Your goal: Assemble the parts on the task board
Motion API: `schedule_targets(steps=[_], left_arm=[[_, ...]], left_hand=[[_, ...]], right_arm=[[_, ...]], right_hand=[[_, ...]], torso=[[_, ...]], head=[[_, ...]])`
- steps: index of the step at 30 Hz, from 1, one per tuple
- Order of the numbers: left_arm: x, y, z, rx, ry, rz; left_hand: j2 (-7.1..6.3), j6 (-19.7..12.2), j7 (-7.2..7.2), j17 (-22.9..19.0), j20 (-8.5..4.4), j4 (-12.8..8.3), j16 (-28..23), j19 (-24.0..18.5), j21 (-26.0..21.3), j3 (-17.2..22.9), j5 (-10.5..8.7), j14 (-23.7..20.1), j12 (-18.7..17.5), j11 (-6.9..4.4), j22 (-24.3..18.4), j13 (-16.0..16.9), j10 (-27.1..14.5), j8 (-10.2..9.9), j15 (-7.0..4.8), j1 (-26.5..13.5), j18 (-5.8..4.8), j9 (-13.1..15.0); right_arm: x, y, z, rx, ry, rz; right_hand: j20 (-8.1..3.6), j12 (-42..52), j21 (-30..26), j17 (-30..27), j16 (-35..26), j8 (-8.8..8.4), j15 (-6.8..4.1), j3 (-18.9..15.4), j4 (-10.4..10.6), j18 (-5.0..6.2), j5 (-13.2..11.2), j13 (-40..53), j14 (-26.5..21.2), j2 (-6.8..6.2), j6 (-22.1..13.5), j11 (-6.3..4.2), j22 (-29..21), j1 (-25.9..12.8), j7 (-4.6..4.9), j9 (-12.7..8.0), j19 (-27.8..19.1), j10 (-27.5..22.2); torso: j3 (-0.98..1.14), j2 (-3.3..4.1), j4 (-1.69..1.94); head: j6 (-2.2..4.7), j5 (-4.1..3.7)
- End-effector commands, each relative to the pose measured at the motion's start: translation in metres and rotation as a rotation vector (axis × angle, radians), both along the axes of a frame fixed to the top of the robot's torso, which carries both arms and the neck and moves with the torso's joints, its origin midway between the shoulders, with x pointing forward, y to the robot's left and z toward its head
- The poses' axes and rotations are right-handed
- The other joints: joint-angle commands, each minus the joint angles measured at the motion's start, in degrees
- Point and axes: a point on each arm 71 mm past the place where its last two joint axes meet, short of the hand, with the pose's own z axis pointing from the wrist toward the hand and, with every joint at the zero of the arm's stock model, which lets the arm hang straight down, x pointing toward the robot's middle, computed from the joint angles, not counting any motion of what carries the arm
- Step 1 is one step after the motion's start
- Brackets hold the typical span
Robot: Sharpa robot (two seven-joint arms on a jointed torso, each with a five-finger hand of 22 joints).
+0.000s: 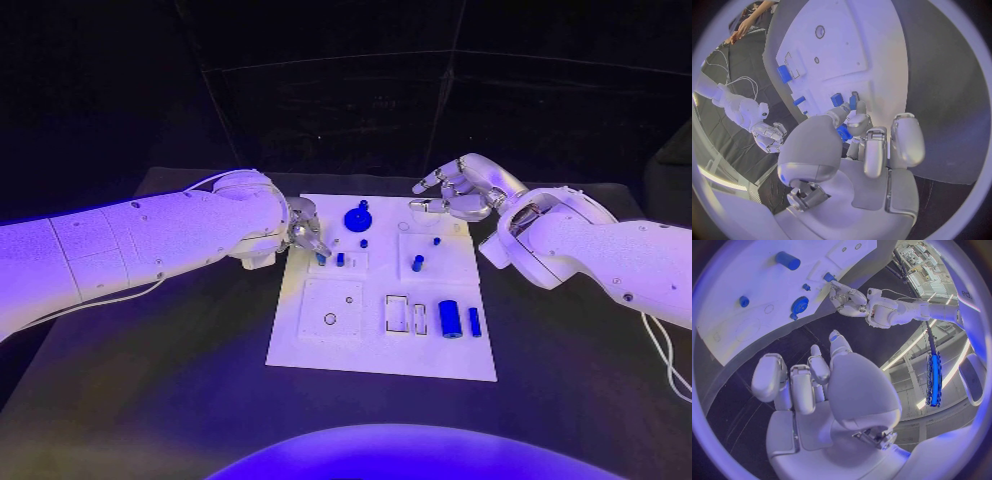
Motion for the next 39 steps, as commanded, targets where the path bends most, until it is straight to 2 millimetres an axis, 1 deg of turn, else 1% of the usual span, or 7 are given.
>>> schedule_targets(steps=[1,6,12,20,29,34,39], left_arm=[[-0.0012,0.002,-0.0006,0.024,0.013,-0.01],[-0.0021,0.0029,-0.0011,0.026,0.017,-0.011],[-0.0045,0.0023,-0.0039,0.031,0.026,-0.02],[-0.0044,0.0043,-0.0059,0.034,0.03,-0.016],[-0.0034,0.0036,-0.0068,0.034,0.029,-0.013],[-0.0019,0.0024,-0.0072,0.03,0.03,-0.007],[-0.0002,0.0017,-0.0077,0.033,0.033,-0.004]], left_hand=[[0.19,-0.03,-0.33,15.09,-0.1,-4.15,0.18,0.33,0.03,4.55,0.36,6.04,0.16,-0.04,0.09,-0.08,0.2,0.34,-0.23,0.18,0.01,0.12],[0.15,-0.02,-0.33,15.09,-0.1,-4.16,0.18,0.35,0.06,4.62,0.36,6.04,0.21,-0.04,0.14,0.0,0.24,0.36,-0.23,0.15,0.0,0.14],[0.13,-0.01,-0.33,15.09,-0.1,-4.16,0.18,0.36,0.07,4.66,0.36,6.04,0.21,-0.04,0.15,-0.01,0.24,0.38,-0.23,0.13,0.0,0.16],[0.1,0.02,-0.33,15.09,-0.1,-4.16,0.18,0.37,0.08,4.7,0.35,6.04,0.23,-0.04,0.18,0.02,0.26,0.41,-0.23,0.08,-0.01,0.18],[-0.01,0.05,-0.33,15.09,-0.11,-4.08,0.18,0.37,0.07,4.81,0.34,6.04,0.24,-0.03,0.19,0.03,0.29,0.47,-0.23,-0.14,-0.01,0.22],[-0.93,0.37,-0.37,15.09,-0.1,-3.16,0.18,0.36,0.01,4.44,0.34,6.04,0.28,-0.02,0.17,0.0,0.39,0.74,-0.21,-2.01,-0.01,0.39],[-2.41,1.01,-0.46,15.09,-0.12,-1.98,0.18,0.38,-0.01,2.6,0.33,6.04,0.47,-0.06,0.2,0.12,0.56,1.08,-0.24,-4.35,0.0,0.55]], right_arm=[[-0.0001,0.0011,0.0011,0.002,-0.001,0.009],[0.0,0.0017,0.001,0.003,0.0,0.011],[0.0,0.0024,0.0009,0.003,0.0,0.013],[-0.0002,0.0022,0.001,0.003,0.0,0.013],[-0.0004,0.0023,0.0011,0.003,0.0,0.013],[-0.0005,0.0024,0.0011,0.003,0.0,0.014],[-0.0005,0.0025,0.0011,0.003,0.0,0.014]], right_hand=[[0.0,-0.16,-0.24,2.92,-0.31,0.3,-0.31,-0.37,0.12,0.71,-0.09,-0.06,3.22,0.44,-0.44,0.11,-0.06,0.0,0.04,-0.07,-0.43,-0.27],[0.0,-0.17,-0.24,2.89,-0.34,0.33,-0.31,-0.41,0.12,0.71,-0.16,-0.08,3.22,0.46,-0.46,0.11,-0.06,0.01,0.04,-0.08,-0.42,-0.28],[0.0,-0.17,-0.24,2.89,-0.34,0.33,-0.31,-0.41,0.12,0.71,-0.16,-0.08,3.22,0.46,-0.46,0.11,-0.06,0.01,0.04,-0.08,-0.42,-0.28],[0.0,-0.14,-0.24,2.9,-0.33,0.34,-0.31,-0.42,0.11,0.71,-0.19,-0.06,3.22,0.48,-0.47,0.11,-0.05,0.02,0.04,-0.08,-0.42,-0.26],[0.0,-0.14,-0.24,2.9,-0.33,0.34,-0.31,-0.42,0.11,0.71,-0.19,-0.06,3.22,0.48,-0.47,0.11,-0.05,0.02,0.04,-0.08,-0.42,-0.26],[0.0,-0.14,-0.24,2.9,-0.33,0.34,-0.31,-0.42,0.11,0.71,-0.19,-0.06,3.22,0.48,-0.47,0.11,-0.05,0.02,0.04,-0.08,-0.42,-0.26],[0.0,-0.14,-0.24,2.9,-0.33,0.34,-0.31,-0.42,0.11,0.71,-0.19,-0.06,3.22,0.48,-0.47,0.11,-0.05,0.02,0.04,-0.08,-0.42,-0.26]], torso=[[0.0,-0.03,0.05],[0.0,0.0,0.07],[-0.03,0.01,-0.05],[0.01,-0.01,0.09],[0.03,0.0,-0.08],[0.03,0.05,-0.02],[0.02,0.03,-0.04]], head=[[-0.1,0.1],[-0.12,0.14],[-0.16,0.26],[-0.12,0.25],[-0.04,0.36],[-0.01,0.29],[-0.08,0.24]])
